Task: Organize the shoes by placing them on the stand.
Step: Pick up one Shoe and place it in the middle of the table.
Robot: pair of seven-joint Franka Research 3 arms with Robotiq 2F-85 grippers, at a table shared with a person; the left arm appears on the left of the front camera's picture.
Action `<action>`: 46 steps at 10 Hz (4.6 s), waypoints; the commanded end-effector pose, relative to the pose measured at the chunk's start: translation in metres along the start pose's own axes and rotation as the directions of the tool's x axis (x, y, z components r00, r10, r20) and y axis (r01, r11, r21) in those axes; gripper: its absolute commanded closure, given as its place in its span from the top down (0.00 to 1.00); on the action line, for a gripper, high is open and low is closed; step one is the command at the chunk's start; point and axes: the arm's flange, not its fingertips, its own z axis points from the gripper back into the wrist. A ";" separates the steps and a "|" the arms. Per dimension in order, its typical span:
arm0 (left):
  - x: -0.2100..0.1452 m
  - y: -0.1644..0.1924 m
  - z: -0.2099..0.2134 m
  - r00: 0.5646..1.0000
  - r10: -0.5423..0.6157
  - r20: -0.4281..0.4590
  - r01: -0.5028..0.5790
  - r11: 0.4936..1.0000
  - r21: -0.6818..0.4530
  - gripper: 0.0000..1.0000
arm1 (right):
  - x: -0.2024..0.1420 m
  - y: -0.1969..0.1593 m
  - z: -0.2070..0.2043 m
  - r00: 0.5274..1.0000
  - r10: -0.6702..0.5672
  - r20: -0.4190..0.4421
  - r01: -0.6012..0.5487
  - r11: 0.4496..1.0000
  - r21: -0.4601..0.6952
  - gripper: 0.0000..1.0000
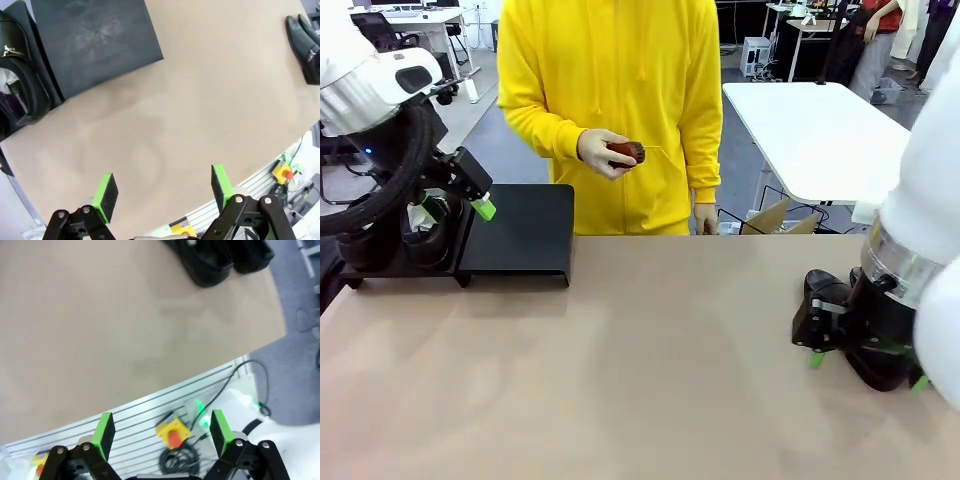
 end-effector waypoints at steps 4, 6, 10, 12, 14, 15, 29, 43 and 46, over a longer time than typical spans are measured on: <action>-0.002 0.002 0.002 1.000 0.007 0.013 -0.007 1.000 -0.012 0.96 | 0.127 -0.052 -0.043 0.921 0.374 0.111 -0.373 0.927 -0.035 1.00; -0.002 0.002 0.002 1.000 0.007 0.013 -0.007 1.000 -0.012 0.96 | 0.118 -0.052 -0.041 0.958 0.280 0.065 -0.276 0.959 -0.071 1.00; -0.002 0.002 0.002 1.000 0.007 0.013 -0.007 1.000 -0.012 0.96 | 0.128 -0.056 -0.045 0.944 0.322 0.070 -0.317 0.946 -0.074 1.00; -0.002 0.002 0.002 1.000 0.007 0.013 -0.007 1.000 -0.012 0.96 | 0.154 -0.077 -0.066 0.919 0.395 0.020 -0.394 0.919 -0.007 1.00; -0.002 0.002 0.002 1.000 0.007 0.013 -0.007 1.000 -0.012 0.96 | 0.175 -0.097 -0.094 0.882 0.471 -0.002 -0.469 0.878 0.098 1.00; -0.002 0.002 0.002 1.000 0.007 0.013 -0.007 1.000 -0.012 0.96 | 0.186 -0.107 -0.111 0.856 0.518 0.007 -0.510 0.841 0.182 1.00; -0.002 0.002 0.002 1.000 0.007 0.013 -0.007 1.000 -0.012 0.96 | 0.231 -0.102 -0.197 0.906 0.422 -0.033 -0.407 0.890 0.204 0.67; -0.002 0.002 0.002 1.000 0.007 0.013 -0.007 1.000 -0.012 0.96 | 0.219 -0.096 -0.186 0.929 0.354 -0.112 -0.328 0.924 0.195 0.00; -0.002 0.002 0.002 1.000 0.007 0.013 -0.007 1.000 -0.012 0.96 | 0.161 -0.066 -0.075 0.975 0.195 0.105 -0.221 0.884 0.411 0.00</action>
